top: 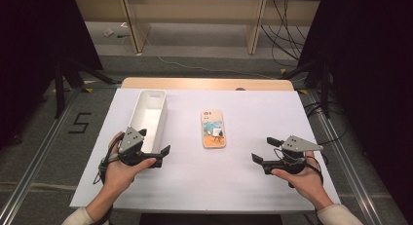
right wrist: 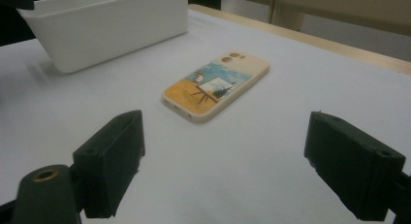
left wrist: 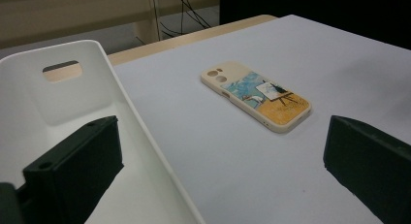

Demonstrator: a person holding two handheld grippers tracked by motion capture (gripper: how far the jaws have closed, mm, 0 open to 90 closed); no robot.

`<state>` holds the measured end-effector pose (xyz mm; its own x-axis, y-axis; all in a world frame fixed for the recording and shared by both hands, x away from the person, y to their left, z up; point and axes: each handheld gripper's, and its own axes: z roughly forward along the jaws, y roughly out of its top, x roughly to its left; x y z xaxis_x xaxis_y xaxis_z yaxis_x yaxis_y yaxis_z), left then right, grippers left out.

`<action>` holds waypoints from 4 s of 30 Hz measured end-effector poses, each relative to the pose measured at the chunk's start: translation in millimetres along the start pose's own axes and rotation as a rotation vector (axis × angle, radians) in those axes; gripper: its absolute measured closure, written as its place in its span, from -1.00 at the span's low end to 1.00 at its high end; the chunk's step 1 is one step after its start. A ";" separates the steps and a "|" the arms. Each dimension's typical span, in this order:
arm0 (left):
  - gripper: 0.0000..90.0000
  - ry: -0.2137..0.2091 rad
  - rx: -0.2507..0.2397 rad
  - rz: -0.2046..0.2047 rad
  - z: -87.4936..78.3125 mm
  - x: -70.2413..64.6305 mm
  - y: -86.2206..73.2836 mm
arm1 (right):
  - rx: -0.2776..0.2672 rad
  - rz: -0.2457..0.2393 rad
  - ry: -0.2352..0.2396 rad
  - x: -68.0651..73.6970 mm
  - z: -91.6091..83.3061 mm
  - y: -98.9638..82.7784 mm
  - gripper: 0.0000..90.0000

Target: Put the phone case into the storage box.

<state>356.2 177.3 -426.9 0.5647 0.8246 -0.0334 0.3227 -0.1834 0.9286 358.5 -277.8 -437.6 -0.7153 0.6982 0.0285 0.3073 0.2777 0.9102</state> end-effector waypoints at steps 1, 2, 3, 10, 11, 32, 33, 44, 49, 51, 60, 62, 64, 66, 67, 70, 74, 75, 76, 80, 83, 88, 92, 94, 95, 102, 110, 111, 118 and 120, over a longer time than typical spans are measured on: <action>-1.00 0.000 -0.001 0.002 0.0 0.1 0.3 | 0.000 0.001 -0.001 0.0 -0.3 0.0 -0.66; -1.00 0.001 -0.001 0.002 0.0 0.0 0.4 | -0.001 0.003 -0.002 -0.1 -0.4 0.0 -0.66; -1.00 0.001 -0.002 0.002 0.0 -0.1 0.6 | -0.002 0.004 -0.001 -0.2 -0.6 0.0 -0.66; -0.76 0.033 -0.021 0.029 -1.2 -4.3 6.2 | -0.007 0.010 0.002 -0.3 -0.6 0.0 -0.66; -0.55 0.033 -0.021 0.029 -1.2 -4.3 6.2 | -0.009 0.015 0.000 -0.3 -0.6 0.2 -0.66; 1.00 -0.169 0.156 0.050 125.7 -58.0 46.1 | -0.013 0.030 -0.019 -7.8 -1.7 0.3 -0.65; 1.00 -0.172 0.166 0.052 132.7 -60.6 45.9 | -0.016 0.031 -0.018 -8.0 -1.5 0.2 -0.66; 1.00 -0.199 0.252 0.060 186.3 -86.1 44.3 | -0.013 0.032 -0.018 -8.3 -1.6 0.6 -0.65; 1.00 -0.199 0.288 0.103 201.5 -97.6 41.7 | -0.008 0.032 -0.018 -8.8 -2.0 0.8 -0.65; 1.00 -0.199 0.300 0.115 205.4 -100.0 40.7 | -0.008 0.033 -0.017 -8.8 -1.9 0.7 -0.65; 1.00 -0.205 0.341 0.118 220.3 -108.1 33.8 | -0.006 0.037 -0.016 -8.9 -1.8 0.6 -0.65; 1.00 -0.206 0.349 0.122 221.5 -108.8 32.7 | -0.006 0.036 -0.015 -8.9 -1.8 0.6 -0.65; 1.00 -0.206 0.359 0.133 223.1 -111.4 30.0 | -0.006 0.038 -0.014 -8.9 -1.7 0.6 -0.65; 1.00 -0.208 0.366 0.141 223.7 -112.9 28.8 | -0.005 0.037 -0.014 -8.9 -1.7 0.5 -0.65; 1.00 -0.207 0.367 0.141 224.2 -114.0 28.1 | -0.006 0.037 -0.014 -8.9 -1.6 0.5 -0.65; 1.00 -0.207 0.377 0.145 225.4 -115.3 26.9 | -0.005 0.036 -0.013 -8.8 -1.5 0.5 -0.65; 1.00 -0.197 0.393 0.157 226.8 -115.8 25.3 | -0.005 0.036 -0.012 -8.5 -1.3 0.5 -0.65; 1.00 -0.197 0.396 0.158 226.9 -115.8 25.1 | -0.004 0.036 -0.011 -8.5 -1.3 0.5 -0.65; 1.00 -0.194 0.399 0.159 226.9 -115.8 24.8 | -0.004 0.036 -0.011 -8.6 -1.2 0.4 -0.65; 1.00 -0.194 0.404 0.159 226.9 -116.0 23.9 | 0.000 0.036 -0.009 -8.6 -1.2 0.3 -0.65; 1.00 -0.193 0.406 0.165 226.9 -116.4 24.0 | -0.001 0.036 -0.009 -8.5 -1.2 0.4 -0.65; 1.00 -0.202 0.417 0.166 225.0 -116.2 23.7 | 0.000 0.035 -0.007 -8.4 -1.0 0.2 -0.65; 1.00 -0.211 0.422 0.166 222.0 -114.2 22.6 | -0.002 0.036 -0.006 -8.8 -0.7 0.0 -0.65; 1.00 -0.210 0.423 0.165 220.0 -112.7 21.9 | 0.000 0.036 -0.005 -8.7 -0.6 -0.2 -0.65; 1.00 -0.212 0.428 0.163 218.5 -111.8 21.7 | 0.000 0.036 -0.005 -8.6 -0.6 -0.2 -0.65; 1.00 -0.224 0.446 0.159 207.1 -105.1 18.9 | 0.006 0.036 -0.007 -8.5 -0.3 0.0 -0.65; 1.00 -0.230 0.468 0.161 198.3 -100.2 16.6 | 0.008 0.038 -0.005 -8.3 -0.2 -0.1 -0.65; 1.00 -0.228 0.472 0.160 196.2 -98.4 15.9 | 0.008 0.038 -0.005 -8.3 -0.3 -0.1 -0.65; 1.00 -0.229 0.492 0.159 190.2 -92.9 14.1 | 0.009 0.037 -0.003 -8.2 0.0 -0.2 -0.65; 1.00 -0.234 0.493 0.160 189.3 -91.9 13.8 | 0.007 0.036 -0.003 -8.2 0.3 -0.3 -0.65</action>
<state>452.6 -2.3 -481.0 0.7708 0.6359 -0.0393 0.5041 -0.5709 0.6480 364.4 -283.4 -438.2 -0.7019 0.7097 0.0604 0.3373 0.2566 0.9057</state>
